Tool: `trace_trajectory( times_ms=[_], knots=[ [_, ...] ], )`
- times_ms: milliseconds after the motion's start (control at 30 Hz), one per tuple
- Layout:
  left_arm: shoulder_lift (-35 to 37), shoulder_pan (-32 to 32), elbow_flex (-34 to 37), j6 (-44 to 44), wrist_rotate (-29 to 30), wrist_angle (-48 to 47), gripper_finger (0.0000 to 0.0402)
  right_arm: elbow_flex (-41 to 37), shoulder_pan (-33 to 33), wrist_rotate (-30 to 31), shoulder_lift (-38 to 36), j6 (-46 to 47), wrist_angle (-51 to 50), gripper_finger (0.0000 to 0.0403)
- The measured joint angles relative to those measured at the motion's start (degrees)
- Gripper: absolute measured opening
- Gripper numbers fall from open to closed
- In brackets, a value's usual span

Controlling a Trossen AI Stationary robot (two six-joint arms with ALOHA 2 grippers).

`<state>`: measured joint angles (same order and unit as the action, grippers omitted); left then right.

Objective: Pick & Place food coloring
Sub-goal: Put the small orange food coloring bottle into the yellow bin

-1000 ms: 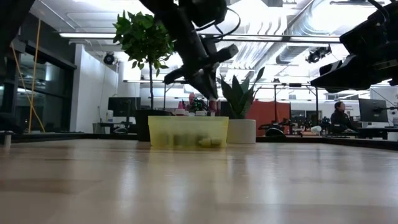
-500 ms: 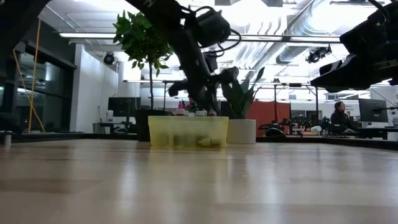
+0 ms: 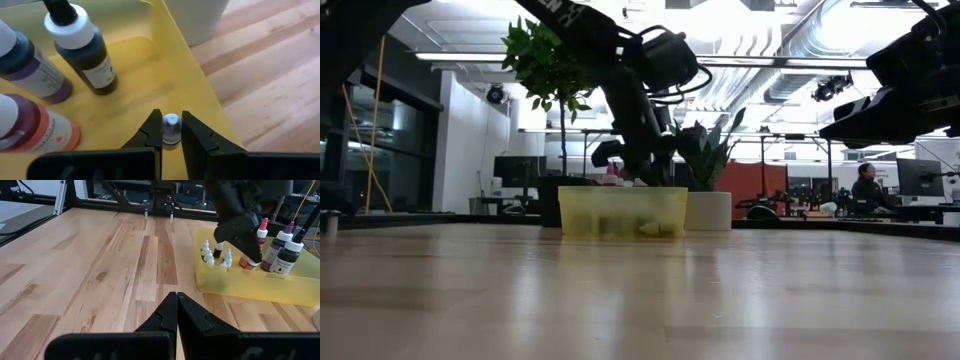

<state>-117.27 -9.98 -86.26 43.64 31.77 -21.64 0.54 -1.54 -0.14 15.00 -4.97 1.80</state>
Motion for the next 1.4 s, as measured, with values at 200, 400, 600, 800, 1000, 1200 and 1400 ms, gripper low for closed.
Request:
trace_trajectory(
  times_ms=[200, 400, 600, 800, 1000, 1200, 1400],
  knots=[
    [0.0, 1.18, 0.95, 2.82, 0.58, 1.65, 0.0029, 0.0, 0.01, -0.02, 0.0, 0.01, 0.02, 0.0],
    [-0.13, 2.15, 4.04, 4.58, 0.76, 4.22, 0.0029, 0.0, 0.0, -0.02, 0.0, 0.02, 0.02, 0.0],
    [-0.13, 2.17, 4.42, 4.45, 0.92, 5.16, 0.0029, 0.0, 0.01, -0.02, 0.0, 0.0, 0.02, 0.0],
    [-0.63, 2.45, 4.38, 4.12, 0.54, 5.29, 0.0029, 0.0, 0.01, -0.02, 0.0, 0.0, 0.02, 0.0],
    [-1.32, 3.1, 4.31, 2.69, -0.28, 5.68, 0.0029, 0.0, 0.01, -0.02, 0.0, 0.01, 0.02, 0.0],
    [-1.51, 2.85, 4.42, 2.67, -0.15, 4.99, 0.0029, 0.0, 0.02, -0.02, -0.02, 0.0, 0.04, 0.0],
    [-2.14, 2.91, 4.37, 2.59, -1.17, 5.41, 0.0029, 0.0, 0.01, -0.02, -0.02, 0.0, 0.04, 0.0]
  ],
)
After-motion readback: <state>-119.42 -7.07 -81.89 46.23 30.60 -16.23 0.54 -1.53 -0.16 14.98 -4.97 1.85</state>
